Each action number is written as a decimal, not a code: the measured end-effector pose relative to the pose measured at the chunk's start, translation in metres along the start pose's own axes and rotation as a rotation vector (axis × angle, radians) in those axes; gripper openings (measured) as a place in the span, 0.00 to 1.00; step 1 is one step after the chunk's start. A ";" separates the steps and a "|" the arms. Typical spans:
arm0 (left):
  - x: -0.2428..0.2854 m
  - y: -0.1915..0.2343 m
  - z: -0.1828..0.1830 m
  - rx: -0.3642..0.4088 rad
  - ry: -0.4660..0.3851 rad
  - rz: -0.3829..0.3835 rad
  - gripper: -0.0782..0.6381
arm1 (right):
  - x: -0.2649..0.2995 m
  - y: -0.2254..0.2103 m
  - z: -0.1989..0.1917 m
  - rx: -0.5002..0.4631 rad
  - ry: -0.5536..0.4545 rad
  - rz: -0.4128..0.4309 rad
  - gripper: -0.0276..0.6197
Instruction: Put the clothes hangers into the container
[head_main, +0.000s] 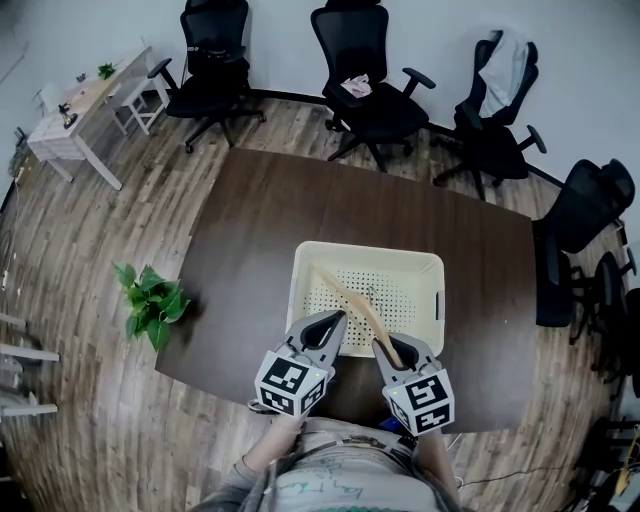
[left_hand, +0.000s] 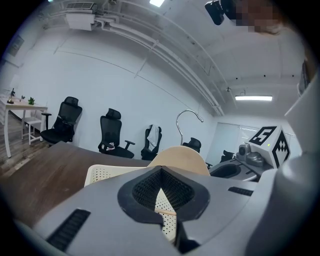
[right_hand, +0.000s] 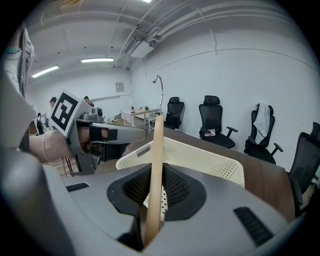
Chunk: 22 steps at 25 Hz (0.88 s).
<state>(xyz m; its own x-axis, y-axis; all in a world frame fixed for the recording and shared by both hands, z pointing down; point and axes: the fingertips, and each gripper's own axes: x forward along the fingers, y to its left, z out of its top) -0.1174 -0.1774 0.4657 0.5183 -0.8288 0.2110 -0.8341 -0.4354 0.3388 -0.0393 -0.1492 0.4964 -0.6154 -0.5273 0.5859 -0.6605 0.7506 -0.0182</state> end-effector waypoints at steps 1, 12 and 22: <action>0.000 0.002 0.000 -0.001 0.001 0.003 0.12 | 0.001 0.000 0.000 0.000 0.004 0.000 0.14; -0.004 0.015 -0.010 -0.016 0.020 0.032 0.12 | 0.015 -0.002 -0.005 -0.005 0.039 -0.004 0.14; -0.003 0.027 -0.013 -0.030 0.022 0.047 0.12 | 0.027 -0.006 -0.009 -0.002 0.074 -0.015 0.14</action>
<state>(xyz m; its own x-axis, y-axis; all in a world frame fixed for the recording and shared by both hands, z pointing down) -0.1389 -0.1822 0.4860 0.4833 -0.8397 0.2476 -0.8517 -0.3855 0.3549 -0.0482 -0.1639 0.5194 -0.5718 -0.5077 0.6444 -0.6684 0.7437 -0.0072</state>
